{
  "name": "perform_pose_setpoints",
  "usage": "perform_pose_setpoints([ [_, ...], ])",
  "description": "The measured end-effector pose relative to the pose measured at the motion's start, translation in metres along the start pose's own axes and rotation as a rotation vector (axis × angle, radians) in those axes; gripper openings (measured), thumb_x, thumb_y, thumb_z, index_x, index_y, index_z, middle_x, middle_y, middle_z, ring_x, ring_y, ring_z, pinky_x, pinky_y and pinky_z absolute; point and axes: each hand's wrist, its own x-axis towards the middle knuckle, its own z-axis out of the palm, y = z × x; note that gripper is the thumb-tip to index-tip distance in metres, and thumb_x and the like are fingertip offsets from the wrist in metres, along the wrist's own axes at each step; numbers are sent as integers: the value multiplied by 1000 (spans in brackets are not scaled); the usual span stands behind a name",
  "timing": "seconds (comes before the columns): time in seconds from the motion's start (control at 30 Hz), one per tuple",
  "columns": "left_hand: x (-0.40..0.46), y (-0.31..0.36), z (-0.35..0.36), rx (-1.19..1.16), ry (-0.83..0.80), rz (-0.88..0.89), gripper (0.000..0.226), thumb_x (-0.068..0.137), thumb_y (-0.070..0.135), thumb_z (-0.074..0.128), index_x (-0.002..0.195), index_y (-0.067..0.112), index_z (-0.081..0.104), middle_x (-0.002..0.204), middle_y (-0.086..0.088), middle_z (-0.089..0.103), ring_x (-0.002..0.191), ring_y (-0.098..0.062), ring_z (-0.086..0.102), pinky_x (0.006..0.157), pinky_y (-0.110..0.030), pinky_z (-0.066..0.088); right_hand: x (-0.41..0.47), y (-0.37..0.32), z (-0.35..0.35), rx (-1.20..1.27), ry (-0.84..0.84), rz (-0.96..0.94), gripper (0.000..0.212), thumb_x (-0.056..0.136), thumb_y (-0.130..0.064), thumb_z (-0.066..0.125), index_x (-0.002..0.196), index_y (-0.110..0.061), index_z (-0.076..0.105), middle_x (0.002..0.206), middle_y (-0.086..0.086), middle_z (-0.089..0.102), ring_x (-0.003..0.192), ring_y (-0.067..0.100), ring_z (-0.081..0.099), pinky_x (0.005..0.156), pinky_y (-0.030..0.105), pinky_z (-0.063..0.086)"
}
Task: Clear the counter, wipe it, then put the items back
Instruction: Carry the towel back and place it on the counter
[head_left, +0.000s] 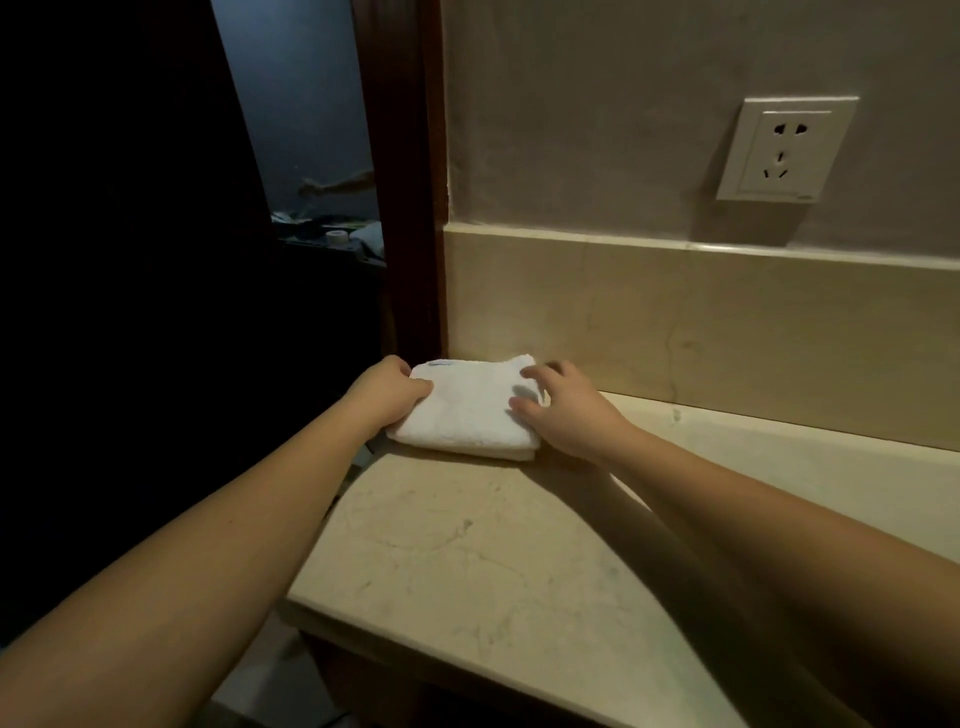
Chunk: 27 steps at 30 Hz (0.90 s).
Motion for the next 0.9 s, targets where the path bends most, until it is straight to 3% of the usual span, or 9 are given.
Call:
perform_pose_setpoints([
  [0.1,0,1,4,29,45,15,28,92,28,58,116,14,58,100,-4,60,90,-20,57,75,-33,48,-6,5,5,-16,-62,5,44,92,-48,48,129,-24,54,135,-3,46,121,17,46,100,32,36],
  [0.3,11,5,12,-61,150,45,10,92,14,54,100,19,58,98,-4,59,78,-15,51,59,-26,38,-9,1,11,-114,-10,-8,44,94,-45,42,129,-20,55,138,-3,46,127,20,41,102,36,37],
  [0.4,14,0,19,-63,138,47,13,94,16,48,100,19,59,99,-4,59,80,-17,52,58,-26,37,-9,-1,10,-183,-14,-36,43,95,-44,42,125,-17,57,148,-2,39,131,23,36,105,39,35],
  [0.7,0,1,13,-36,63,77,22,98,24,44,115,17,56,104,-6,59,80,-16,51,59,-27,37,-15,0,2,-217,-133,-3,43,95,-47,37,121,-18,54,132,-4,51,119,23,49,97,42,40],
  [0.8,-10,9,6,-19,42,43,26,96,26,47,118,18,57,112,-8,57,91,-21,53,70,-31,44,-20,1,-13,-208,-107,-7,43,94,-46,42,128,-20,53,134,-2,53,120,23,50,97,38,42],
  [0.9,-28,26,1,22,122,-14,34,94,27,49,127,17,54,130,-12,45,115,-31,45,94,-44,44,-38,8,-35,-178,-28,-11,47,93,-45,45,136,-25,48,138,-3,52,123,20,49,97,34,41],
])
